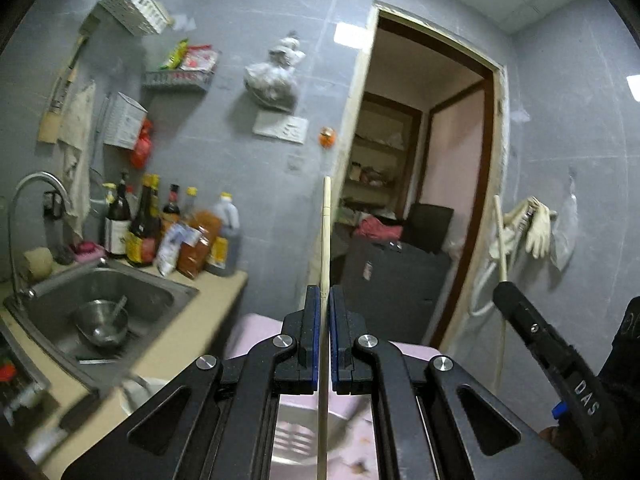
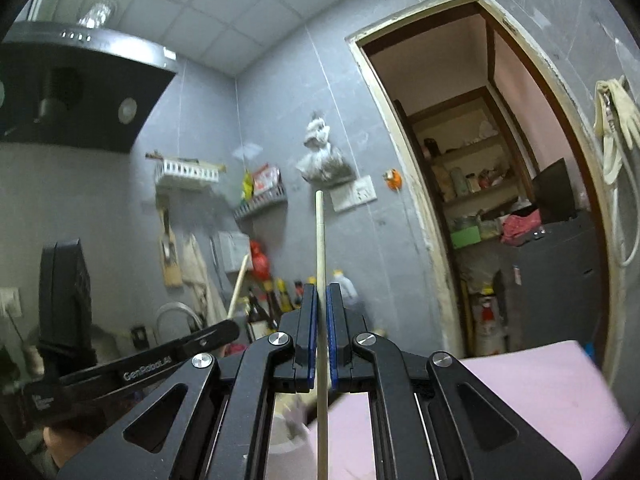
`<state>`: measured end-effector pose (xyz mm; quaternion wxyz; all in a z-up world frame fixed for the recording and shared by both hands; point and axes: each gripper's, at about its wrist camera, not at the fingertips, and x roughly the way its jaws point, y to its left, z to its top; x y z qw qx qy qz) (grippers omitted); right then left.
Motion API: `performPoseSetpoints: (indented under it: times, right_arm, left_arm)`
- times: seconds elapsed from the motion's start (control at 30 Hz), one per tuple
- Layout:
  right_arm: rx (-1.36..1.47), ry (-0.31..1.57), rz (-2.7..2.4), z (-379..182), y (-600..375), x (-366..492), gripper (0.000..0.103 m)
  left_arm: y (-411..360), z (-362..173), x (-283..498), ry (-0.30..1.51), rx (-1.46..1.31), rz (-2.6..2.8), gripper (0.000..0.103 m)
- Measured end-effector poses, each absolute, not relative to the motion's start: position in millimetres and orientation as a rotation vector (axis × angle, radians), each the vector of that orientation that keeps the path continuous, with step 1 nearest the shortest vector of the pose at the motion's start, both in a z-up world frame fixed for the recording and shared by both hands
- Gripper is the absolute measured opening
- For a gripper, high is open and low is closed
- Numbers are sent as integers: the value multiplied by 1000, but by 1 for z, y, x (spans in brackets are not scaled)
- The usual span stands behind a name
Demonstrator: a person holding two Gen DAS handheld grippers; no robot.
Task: Organize utensils
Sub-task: 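Lift the chopsticks in both tools and carry them to the white holder, then lower both chopsticks into the white holder and open both tools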
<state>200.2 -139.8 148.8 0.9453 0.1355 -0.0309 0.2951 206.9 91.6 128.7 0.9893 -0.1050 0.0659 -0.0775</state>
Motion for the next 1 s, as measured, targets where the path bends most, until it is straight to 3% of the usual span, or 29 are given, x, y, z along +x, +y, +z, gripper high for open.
performPoseSetpoints:
  times: [0.37, 1.0]
  right_arm:
    - [365, -79, 668, 135, -76, 231, 3]
    - [148, -28, 581, 101, -33, 238, 3]
  left_arm:
    - [176, 107, 220, 37, -298, -73, 2]
    - [161, 64, 223, 47, -224, 56, 2]
